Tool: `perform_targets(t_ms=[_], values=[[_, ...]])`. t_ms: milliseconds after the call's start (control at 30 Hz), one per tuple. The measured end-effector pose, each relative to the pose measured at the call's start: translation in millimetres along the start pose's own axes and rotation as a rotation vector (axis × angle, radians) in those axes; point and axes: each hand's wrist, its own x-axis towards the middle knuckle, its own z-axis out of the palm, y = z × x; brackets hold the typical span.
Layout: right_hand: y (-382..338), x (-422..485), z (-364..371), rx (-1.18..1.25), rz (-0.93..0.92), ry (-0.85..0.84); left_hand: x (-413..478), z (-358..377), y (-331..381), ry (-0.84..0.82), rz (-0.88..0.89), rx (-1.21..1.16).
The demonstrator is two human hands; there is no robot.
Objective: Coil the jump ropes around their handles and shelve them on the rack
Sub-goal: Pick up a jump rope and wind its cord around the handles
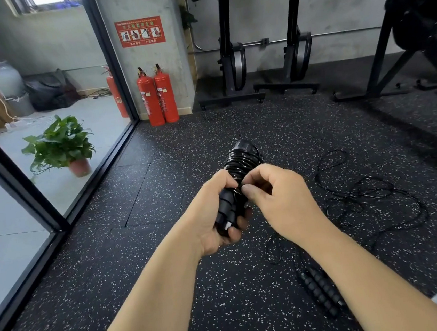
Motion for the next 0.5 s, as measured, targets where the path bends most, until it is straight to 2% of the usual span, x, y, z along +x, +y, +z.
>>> perform_targets(t_ms=[167,367,500], values=[[-0.1,-4.7,2.2,-0.089,-0.068,0.075,-1.2,7.2,1.6,-0.028,0.019,-0.020],[-2.4,-6.5,5.8,-0.009,-0.013,0.244,-1.2,17.4,3.6,-0.036,0.033,-0.073],[-0.5,-6.6,6.2,0.009,-0.036,0.297,-2.1,20.4,4.6,-0.049,0.037,-0.087]])
